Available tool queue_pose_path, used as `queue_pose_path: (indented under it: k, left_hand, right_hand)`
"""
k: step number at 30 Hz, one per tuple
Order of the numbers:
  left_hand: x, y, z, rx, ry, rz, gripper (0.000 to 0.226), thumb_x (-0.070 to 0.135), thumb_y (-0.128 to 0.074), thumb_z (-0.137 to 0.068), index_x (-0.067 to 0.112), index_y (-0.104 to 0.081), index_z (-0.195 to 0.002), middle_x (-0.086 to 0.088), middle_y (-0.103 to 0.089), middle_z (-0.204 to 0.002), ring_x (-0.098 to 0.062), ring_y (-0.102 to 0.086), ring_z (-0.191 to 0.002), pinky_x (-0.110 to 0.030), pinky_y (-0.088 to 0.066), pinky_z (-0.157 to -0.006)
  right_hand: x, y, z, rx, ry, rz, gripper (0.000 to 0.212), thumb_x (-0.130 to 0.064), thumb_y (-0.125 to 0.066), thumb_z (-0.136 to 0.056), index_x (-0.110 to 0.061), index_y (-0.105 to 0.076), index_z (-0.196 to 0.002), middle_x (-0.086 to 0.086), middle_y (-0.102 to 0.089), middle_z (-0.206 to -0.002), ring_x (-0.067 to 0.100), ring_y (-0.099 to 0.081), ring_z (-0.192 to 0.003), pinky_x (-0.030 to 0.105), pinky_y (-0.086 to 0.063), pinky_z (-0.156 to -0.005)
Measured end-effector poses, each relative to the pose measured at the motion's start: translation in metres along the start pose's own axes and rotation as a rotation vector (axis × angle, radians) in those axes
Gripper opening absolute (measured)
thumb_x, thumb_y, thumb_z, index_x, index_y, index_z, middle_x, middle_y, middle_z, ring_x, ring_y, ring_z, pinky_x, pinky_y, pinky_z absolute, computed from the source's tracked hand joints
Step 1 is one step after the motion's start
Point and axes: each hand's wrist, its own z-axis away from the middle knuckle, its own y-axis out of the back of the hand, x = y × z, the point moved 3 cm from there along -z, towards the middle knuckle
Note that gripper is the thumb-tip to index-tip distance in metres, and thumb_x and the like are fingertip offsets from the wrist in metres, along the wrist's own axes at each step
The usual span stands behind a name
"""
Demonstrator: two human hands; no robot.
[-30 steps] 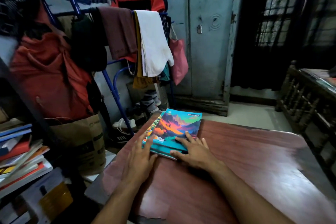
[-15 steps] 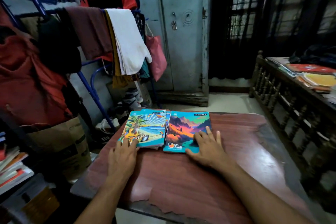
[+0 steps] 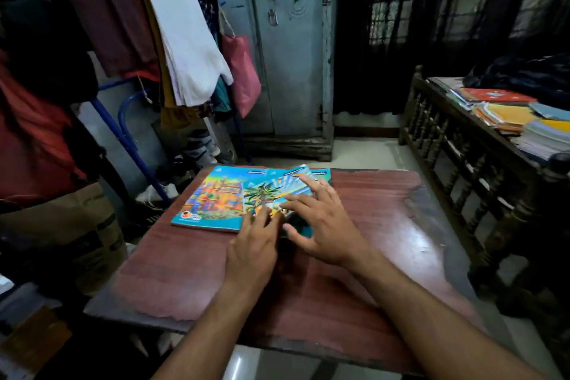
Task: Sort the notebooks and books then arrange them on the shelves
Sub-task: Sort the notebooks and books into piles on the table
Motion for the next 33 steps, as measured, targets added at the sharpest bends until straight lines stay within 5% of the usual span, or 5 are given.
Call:
queue_pose_path:
  k: [3,7,15,22,33]
  left_hand:
    - [0.031,-0.020,-0.003,-0.030,-0.208,0.115,0.034,0.035,-0.069,-0.088,0.028,-0.065,-0.121,0.004,-0.059,-0.124,-0.020,-0.058,-0.105,-0.034,-0.058,-0.067]
    - [0.030,-0.048,0.006,-0.227,-0.093,0.330,0.080,0.075,-0.038,-0.084,0.024,-0.050,-0.144,-0.005,-0.044,-0.148,-0.025,-0.039,-0.137,-0.042,-0.038,-0.115]
    - [0.020,-0.059,0.001,-0.407,0.014,0.220,0.119,0.095,0.016,-0.063,0.036,-0.025,-0.158,0.002,-0.017,-0.168,-0.019,-0.011,-0.155,-0.040,-0.007,-0.125]
    - [0.027,-0.049,0.002,-0.421,0.108,0.173,0.065,0.071,-0.035,-0.095,0.040,-0.033,-0.152,0.011,-0.018,-0.167,-0.010,-0.009,-0.154,-0.051,0.002,-0.123]
    - [0.022,-0.046,-0.002,-0.359,0.149,0.313,0.079,0.074,-0.043,-0.084,0.030,-0.040,-0.149,-0.006,-0.020,-0.166,-0.024,-0.008,-0.155,-0.047,-0.006,-0.123]
  right_hand:
    - [0.020,0.023,0.021,-0.233,-0.289,0.325,0.049,-0.065,-0.044,-0.083,-0.028,-0.069,-0.102,-0.004,-0.073,-0.101,0.025,-0.062,-0.115,0.070,-0.011,-0.116]
    - [0.056,0.053,0.065,-0.692,-0.551,0.418,0.066,-0.078,-0.040,-0.086,-0.036,-0.049,-0.136,0.000,-0.053,-0.138,0.022,-0.046,-0.133,0.064,-0.010,-0.116]
    - [0.051,0.037,0.059,-0.615,-0.493,0.256,0.083,-0.069,-0.045,-0.089,-0.026,-0.024,-0.157,0.007,-0.018,-0.165,0.026,-0.018,-0.151,0.060,-0.009,-0.121]
    - [0.074,0.025,0.069,-0.654,-0.709,0.134,0.074,-0.076,-0.033,-0.092,-0.041,-0.017,-0.156,-0.012,-0.010,-0.167,0.025,-0.009,-0.155,0.073,-0.002,-0.114]
    - [0.079,0.029,0.072,-0.441,-0.675,0.301,0.076,-0.072,-0.023,-0.088,-0.034,-0.029,-0.154,0.002,-0.020,-0.166,0.029,-0.013,-0.153,0.069,-0.001,-0.117]
